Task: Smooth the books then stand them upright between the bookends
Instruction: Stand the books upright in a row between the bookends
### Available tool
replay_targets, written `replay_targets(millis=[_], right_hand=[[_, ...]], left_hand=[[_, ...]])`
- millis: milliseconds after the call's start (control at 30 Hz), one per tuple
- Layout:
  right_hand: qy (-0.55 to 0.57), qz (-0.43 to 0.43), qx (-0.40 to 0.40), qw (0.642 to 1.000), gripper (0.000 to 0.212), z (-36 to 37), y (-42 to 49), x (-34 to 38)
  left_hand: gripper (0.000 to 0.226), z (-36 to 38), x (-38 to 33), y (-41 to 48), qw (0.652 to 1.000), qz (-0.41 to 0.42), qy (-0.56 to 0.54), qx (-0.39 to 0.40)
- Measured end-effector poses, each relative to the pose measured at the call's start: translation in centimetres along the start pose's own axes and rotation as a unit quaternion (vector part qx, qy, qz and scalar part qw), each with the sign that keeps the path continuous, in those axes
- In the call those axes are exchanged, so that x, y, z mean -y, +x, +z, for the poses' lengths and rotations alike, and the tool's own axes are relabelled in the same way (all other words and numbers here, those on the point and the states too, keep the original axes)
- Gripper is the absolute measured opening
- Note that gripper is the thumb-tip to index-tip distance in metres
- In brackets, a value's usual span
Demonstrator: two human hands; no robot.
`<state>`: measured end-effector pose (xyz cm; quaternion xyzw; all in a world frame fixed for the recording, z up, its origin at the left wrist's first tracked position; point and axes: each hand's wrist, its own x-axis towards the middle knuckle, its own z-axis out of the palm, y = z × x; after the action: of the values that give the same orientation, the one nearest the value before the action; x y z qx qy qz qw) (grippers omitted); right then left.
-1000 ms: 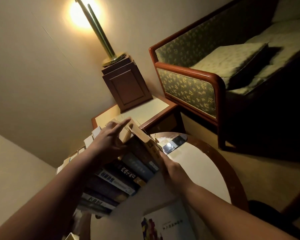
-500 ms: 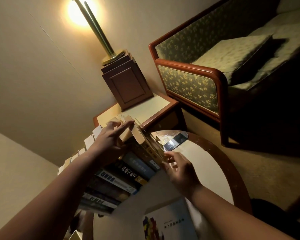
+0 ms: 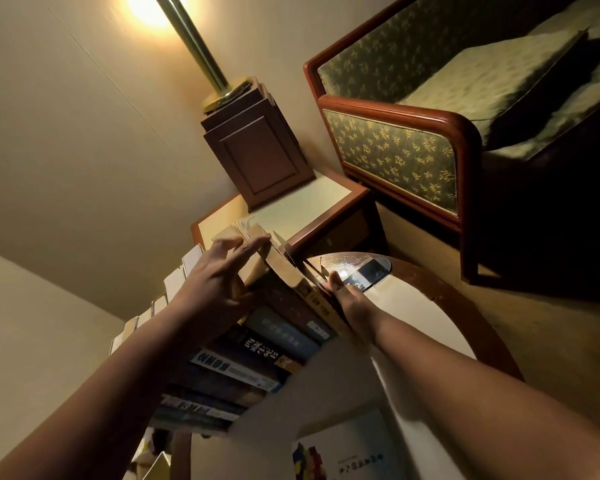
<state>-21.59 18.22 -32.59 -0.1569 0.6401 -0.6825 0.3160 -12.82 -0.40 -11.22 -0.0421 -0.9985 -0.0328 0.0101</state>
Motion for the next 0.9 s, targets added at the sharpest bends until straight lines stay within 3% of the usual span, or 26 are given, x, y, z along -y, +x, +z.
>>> replay_targets(millis=[200, 300, 400, 567, 900], right_hand=[[-0.002, -0.026, -0.008, 1.000, 0.087, 0.4, -0.2, 0.6], [0.008, -0.099, -0.109, 0.989, 0.089, 1.1, -3.3, 1.4], [-0.066, -0.178, -0.181, 0.965, 0.082, 2.2, -7.2, 0.5], [-0.149, -0.252, -0.192, 0.937, 0.074, 3.6, -9.8, -2.8], [-0.214, -0.262, -0.216, 0.916, 0.048, 3.1, -7.5, -2.8]], left_hand=[[0.092, 0.1, -0.1, 0.0, 1.000, -0.008, -0.021, 0.000], [0.089, 0.1, -0.1, 0.1, 1.000, -0.009, -0.028, 0.002], [0.088, 0.1, -0.1, 0.0, 1.000, -0.010, -0.030, 0.000], [0.089, 0.0, -0.2, 0.1, 1.000, -0.011, -0.026, 0.001], [0.089, 0.0, -0.2, 0.3, 0.999, -0.028, -0.015, 0.013]])
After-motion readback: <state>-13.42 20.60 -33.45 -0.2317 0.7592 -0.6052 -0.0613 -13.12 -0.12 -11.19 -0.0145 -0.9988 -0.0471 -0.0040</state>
